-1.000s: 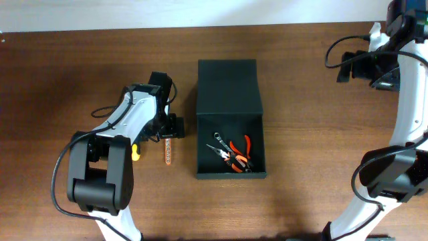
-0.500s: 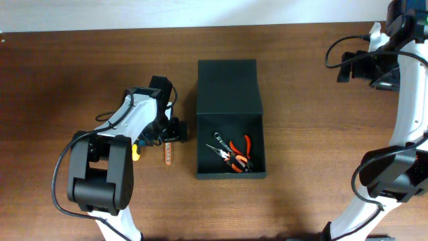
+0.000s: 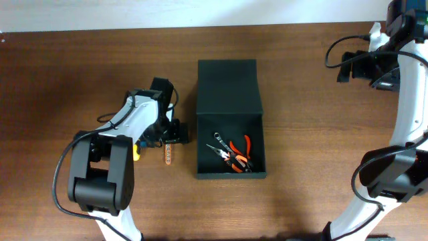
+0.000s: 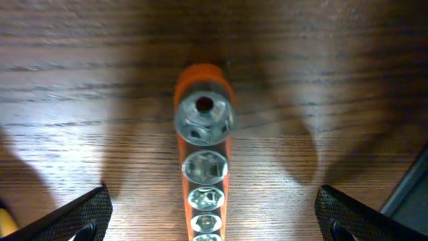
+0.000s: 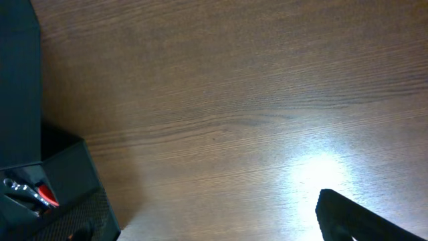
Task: Pack container
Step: 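Lower the left gripper and close it on the socket rail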
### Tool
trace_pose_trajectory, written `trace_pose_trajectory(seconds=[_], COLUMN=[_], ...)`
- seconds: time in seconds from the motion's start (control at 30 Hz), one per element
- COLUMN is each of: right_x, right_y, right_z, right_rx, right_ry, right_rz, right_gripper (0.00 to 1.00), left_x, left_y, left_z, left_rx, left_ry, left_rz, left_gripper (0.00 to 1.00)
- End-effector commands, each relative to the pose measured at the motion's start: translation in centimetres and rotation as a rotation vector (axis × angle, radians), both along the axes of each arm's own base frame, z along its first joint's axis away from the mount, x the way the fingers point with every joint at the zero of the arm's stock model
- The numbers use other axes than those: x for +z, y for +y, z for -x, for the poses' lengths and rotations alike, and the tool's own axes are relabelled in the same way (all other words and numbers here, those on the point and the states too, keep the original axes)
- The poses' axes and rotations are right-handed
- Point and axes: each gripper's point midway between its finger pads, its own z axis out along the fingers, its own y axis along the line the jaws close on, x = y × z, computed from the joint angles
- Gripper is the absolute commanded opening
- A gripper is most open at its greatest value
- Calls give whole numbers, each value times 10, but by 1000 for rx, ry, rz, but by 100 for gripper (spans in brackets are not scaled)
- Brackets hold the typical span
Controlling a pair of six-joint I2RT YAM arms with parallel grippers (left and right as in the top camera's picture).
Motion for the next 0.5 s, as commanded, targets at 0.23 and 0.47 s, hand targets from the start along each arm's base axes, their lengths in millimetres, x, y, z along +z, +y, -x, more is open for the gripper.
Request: trace_pose_trajectory(seconds=[0.23, 0.47], right_x=[2, 2], right_y=[1, 1], right_z=[0, 0], right_rx=[1, 1], right_ry=[-6, -6], right_rz=[-4, -4], right_gripper=[99, 99], left_x=[6, 0], left_y=[5, 21], left_z=[4, 12], left_rx=[-25, 32], left_ry=[-48, -35], left_rz=[-26, -116], left_gripper=[99, 99])
